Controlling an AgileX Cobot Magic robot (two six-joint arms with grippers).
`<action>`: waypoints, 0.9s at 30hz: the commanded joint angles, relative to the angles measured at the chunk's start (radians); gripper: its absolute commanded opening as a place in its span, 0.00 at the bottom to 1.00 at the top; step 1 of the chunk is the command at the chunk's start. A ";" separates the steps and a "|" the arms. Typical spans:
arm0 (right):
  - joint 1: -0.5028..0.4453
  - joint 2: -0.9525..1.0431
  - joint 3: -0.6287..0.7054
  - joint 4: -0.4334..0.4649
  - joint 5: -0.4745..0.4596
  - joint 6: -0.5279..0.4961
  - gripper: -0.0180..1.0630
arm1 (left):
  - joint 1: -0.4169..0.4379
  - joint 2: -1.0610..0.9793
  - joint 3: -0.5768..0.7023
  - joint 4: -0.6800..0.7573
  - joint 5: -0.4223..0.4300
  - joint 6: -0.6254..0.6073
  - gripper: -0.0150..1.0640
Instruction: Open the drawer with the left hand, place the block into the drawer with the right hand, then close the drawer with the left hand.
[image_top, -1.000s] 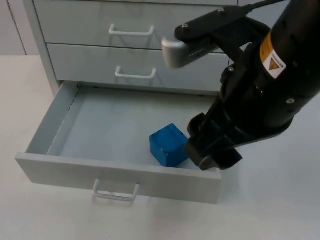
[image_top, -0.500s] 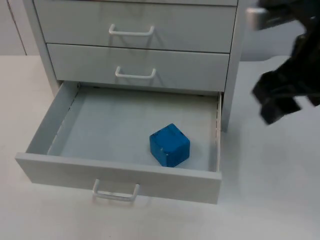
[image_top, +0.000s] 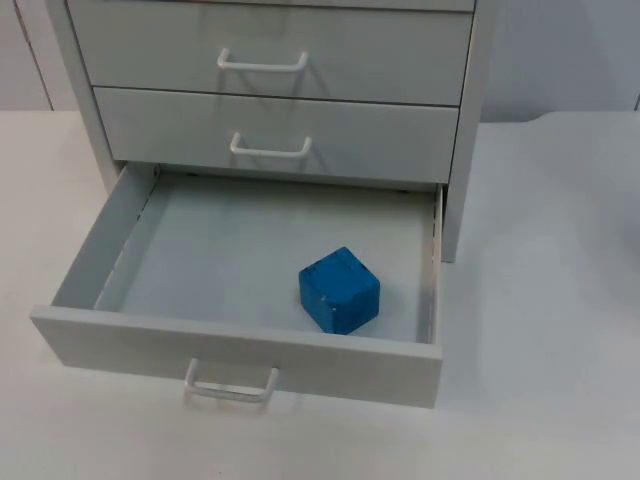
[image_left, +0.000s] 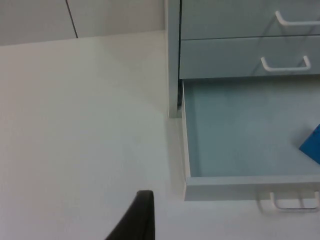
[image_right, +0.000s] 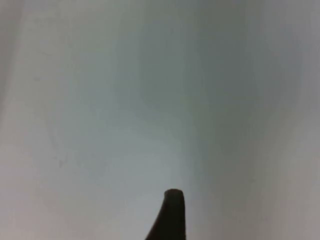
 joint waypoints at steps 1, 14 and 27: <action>-0.103 -0.053 0.022 0.061 0.020 -0.079 0.68 | 0.001 -0.005 -0.002 0.006 -0.008 0.000 0.99; -0.175 -0.369 0.166 0.050 -0.006 -0.079 0.68 | 0.001 -0.005 -0.002 0.002 -0.008 0.000 0.99; -0.175 -0.624 0.264 0.045 -0.010 -0.079 0.68 | 0.001 -0.005 -0.002 -0.007 -0.008 0.000 0.99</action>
